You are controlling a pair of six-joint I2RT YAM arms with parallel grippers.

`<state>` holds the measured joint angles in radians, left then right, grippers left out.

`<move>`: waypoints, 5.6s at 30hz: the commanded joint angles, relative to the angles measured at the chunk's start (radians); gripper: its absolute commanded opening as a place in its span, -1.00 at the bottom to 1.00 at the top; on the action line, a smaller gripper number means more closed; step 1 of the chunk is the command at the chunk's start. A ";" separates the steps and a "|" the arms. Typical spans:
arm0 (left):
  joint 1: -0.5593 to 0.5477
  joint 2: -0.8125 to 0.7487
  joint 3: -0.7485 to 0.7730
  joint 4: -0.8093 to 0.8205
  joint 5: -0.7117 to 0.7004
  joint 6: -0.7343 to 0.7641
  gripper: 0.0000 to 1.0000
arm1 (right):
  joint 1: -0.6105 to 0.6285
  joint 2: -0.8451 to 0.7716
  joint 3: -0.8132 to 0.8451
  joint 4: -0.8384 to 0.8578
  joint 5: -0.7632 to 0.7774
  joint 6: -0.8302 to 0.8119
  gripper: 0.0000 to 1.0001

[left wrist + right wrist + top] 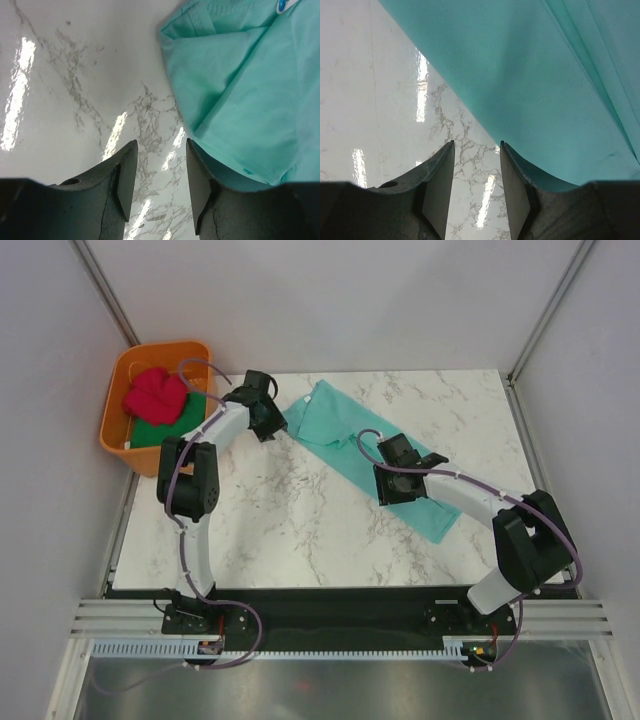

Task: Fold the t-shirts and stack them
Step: Fold the tshirt

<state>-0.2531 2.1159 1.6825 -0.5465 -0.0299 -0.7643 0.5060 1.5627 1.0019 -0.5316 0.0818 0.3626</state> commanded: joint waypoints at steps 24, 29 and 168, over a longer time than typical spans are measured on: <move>0.002 0.312 0.373 0.028 -0.071 0.037 -0.59 | 0.032 -0.061 0.063 -0.030 0.102 0.032 -0.03; 0.003 0.374 0.468 0.030 -0.088 0.053 -0.95 | 0.034 -0.064 0.078 -0.030 0.116 0.029 -0.03; -0.535 -0.807 -1.011 0.011 0.061 -0.196 0.13 | -0.070 -0.454 -0.480 0.099 -0.212 0.265 -0.01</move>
<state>-0.8104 1.3502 0.6151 -0.4423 0.0879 -1.0756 0.4301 1.1103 0.5529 -0.4873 -0.1165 0.6029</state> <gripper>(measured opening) 0.466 0.497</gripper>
